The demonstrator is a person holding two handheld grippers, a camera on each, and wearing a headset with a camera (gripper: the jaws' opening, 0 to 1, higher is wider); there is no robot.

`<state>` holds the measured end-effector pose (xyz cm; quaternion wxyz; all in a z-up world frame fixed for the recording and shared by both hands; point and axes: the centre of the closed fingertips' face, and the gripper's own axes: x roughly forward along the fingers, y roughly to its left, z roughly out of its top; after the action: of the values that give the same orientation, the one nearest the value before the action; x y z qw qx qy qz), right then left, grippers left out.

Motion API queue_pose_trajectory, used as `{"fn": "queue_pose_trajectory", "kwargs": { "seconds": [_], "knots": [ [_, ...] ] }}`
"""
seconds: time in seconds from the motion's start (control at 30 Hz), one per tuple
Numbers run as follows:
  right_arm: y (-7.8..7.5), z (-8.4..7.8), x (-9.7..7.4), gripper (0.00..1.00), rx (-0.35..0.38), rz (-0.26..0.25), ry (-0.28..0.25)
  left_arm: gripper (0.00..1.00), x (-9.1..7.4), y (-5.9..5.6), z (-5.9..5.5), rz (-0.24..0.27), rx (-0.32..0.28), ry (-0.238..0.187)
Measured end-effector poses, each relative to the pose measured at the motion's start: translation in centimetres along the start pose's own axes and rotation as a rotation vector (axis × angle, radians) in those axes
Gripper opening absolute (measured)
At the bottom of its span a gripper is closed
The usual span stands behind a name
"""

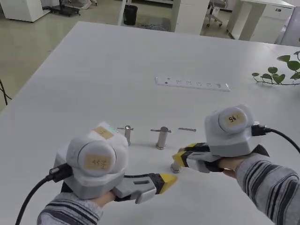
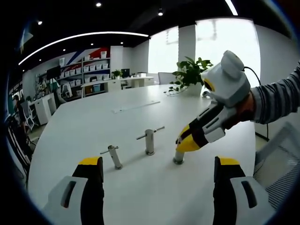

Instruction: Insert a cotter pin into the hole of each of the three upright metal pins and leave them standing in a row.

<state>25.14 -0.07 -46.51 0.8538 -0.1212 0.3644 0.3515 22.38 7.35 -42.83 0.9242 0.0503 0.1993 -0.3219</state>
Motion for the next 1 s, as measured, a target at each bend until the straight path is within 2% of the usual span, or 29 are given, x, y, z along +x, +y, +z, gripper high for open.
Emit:
{"fn": "queue_pose_trajectory", "kwargs": {
  "seconds": [0.17, 0.33, 0.43, 0.5, 0.73, 0.9, 1.0],
  "knots": [
    [0.1, 0.1, 0.1, 0.09, 0.023, -0.020, -0.010, 0.97, 0.0, -0.1, 0.0, -0.002, 0.001, 0.000],
    [0.5, 0.0, 0.2, 0.09, -0.029, -0.047, -0.008, 0.97, 0.0, -0.1, 0.0, -0.002, 0.004, 0.002],
    [0.5, 0.0, 0.2, 0.09, -0.012, -0.052, -0.018, 0.98, 0.0, -0.1, 0.1, -0.001, 0.006, 0.001],
    [0.6, 0.0, 0.2, 0.09, -0.032, -0.042, -0.019, 0.98, 0.0, 0.0, 0.1, 0.003, 0.010, 0.001],
    [0.9, 0.4, 0.0, 0.12, -0.027, -0.023, -0.037, 0.98, 0.0, 0.0, 0.0, 0.005, 0.006, 0.004],
    [1.0, 0.9, -0.7, 0.17, -0.049, -0.012, -0.041, 0.98, -0.1, -0.1, 0.0, 0.003, 0.010, 0.001],
    [0.9, 1.1, -1.3, 0.19, -0.052, 0.008, -0.044, 0.98, -0.2, -0.1, 0.4, 0.012, 0.026, -0.015]
  ]
}}
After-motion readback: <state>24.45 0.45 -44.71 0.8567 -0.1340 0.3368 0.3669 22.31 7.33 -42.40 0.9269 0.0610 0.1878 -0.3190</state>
